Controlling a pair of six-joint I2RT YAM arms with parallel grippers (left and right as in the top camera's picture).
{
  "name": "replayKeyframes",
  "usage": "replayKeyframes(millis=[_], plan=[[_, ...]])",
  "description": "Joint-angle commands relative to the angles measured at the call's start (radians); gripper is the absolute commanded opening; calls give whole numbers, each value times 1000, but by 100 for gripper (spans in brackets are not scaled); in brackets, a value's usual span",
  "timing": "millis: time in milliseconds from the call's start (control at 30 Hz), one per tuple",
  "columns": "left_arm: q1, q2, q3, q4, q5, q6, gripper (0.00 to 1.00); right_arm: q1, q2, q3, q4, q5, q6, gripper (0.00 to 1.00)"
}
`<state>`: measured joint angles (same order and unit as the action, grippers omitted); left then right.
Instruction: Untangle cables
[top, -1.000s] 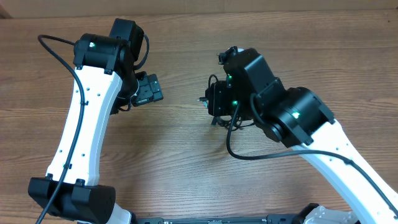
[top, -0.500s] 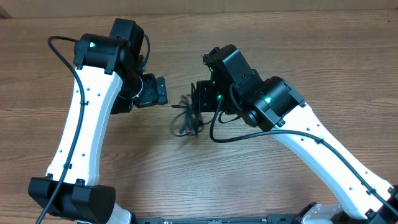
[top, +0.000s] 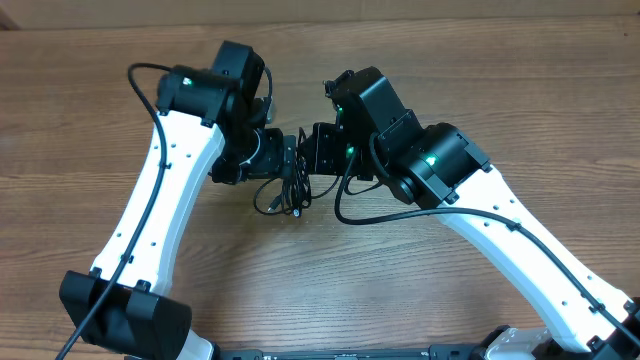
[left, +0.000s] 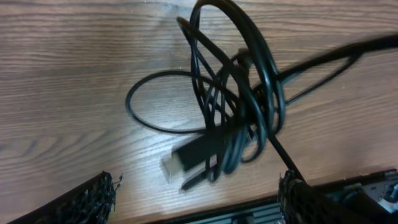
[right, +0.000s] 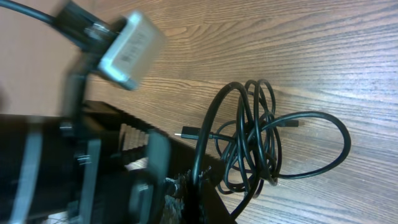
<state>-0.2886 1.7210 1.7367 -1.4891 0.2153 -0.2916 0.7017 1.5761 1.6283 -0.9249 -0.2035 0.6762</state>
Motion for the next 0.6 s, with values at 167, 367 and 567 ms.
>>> replayKeyframes(millis=[167,367,567], plan=[[0,9,-153,138,93,30,87,4,-8,8,12,-12,9,4],[0,9,-226,236,133,18,87,4,-8,8,12,-12,9,4],[-7,9,-273,306,242,48,88,4,-8,8,11,-12,9,5]])
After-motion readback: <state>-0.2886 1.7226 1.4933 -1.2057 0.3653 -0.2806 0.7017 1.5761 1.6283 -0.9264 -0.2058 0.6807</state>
